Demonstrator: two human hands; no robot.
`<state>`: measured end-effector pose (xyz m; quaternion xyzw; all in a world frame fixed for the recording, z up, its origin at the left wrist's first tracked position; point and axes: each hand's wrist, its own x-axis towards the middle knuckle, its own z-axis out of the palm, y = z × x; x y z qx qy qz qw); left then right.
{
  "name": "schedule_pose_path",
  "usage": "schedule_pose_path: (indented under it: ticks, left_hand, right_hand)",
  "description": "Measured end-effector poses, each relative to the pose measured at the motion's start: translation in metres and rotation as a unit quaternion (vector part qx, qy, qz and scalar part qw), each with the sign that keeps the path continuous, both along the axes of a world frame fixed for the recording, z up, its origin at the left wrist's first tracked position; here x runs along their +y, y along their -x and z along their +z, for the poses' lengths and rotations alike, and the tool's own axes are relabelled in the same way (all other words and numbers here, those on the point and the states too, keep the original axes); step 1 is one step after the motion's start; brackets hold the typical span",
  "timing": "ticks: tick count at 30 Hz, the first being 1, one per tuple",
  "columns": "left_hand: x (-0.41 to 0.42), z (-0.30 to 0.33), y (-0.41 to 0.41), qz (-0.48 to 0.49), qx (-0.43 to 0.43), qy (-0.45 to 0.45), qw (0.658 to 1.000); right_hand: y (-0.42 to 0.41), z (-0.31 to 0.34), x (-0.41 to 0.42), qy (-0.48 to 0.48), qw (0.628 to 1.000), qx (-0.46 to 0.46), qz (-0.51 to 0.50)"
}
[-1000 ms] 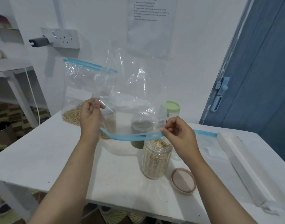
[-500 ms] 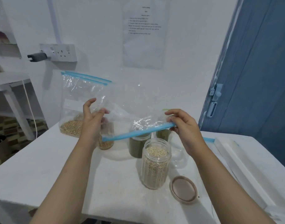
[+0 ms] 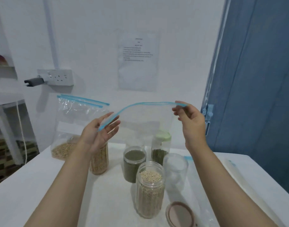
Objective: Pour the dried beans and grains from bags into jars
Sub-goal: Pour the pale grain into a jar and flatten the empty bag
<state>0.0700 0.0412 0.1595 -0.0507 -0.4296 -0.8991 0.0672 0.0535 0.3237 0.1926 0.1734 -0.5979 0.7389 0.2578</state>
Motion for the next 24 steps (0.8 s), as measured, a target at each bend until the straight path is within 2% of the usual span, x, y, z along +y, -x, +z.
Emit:
schedule_pose_path:
  ticks: [3,5,6,8,10,15,17,20,24]
  left_hand:
    - [0.010,0.002,0.009,0.029,0.014,0.045,0.998]
    - [0.021,0.005,0.008,0.080,0.013,0.128,0.988]
    - [0.026,0.006,0.008,0.123,0.010,0.194,0.973]
    - [0.033,0.009,0.009,0.216,0.013,0.325,0.921]
    - [0.038,0.012,0.010,0.284,0.045,0.374,0.882]
    - [0.054,0.026,0.015,0.365,0.112,0.365,0.849]
    - [0.063,0.030,0.017,0.364,0.111,0.339,0.860]
    - [0.080,0.031,0.019,0.332,0.117,0.269,0.896]
    - [0.107,0.030,0.012,0.298,0.132,0.235,0.916]
  right_hand:
    - [0.004,0.016,0.002,0.006,0.996,0.052,-0.077]
    - [0.005,0.023,0.004,-0.022,0.989,0.080,-0.122]
    - [0.005,0.026,0.004,-0.026,0.984,0.092,-0.148]
    - [0.003,0.030,0.006,-0.020,0.975,0.109,-0.195]
    - [0.003,0.033,0.009,-0.027,0.969,0.117,-0.216]
    - [-0.004,0.043,0.015,-0.027,0.963,0.145,-0.227]
    - [-0.007,0.051,0.015,-0.031,0.953,0.173,-0.247]
    - [-0.006,0.065,0.017,-0.047,0.934,0.214,-0.284]
    - [-0.012,0.083,0.027,-0.057,0.911,0.256,-0.318]
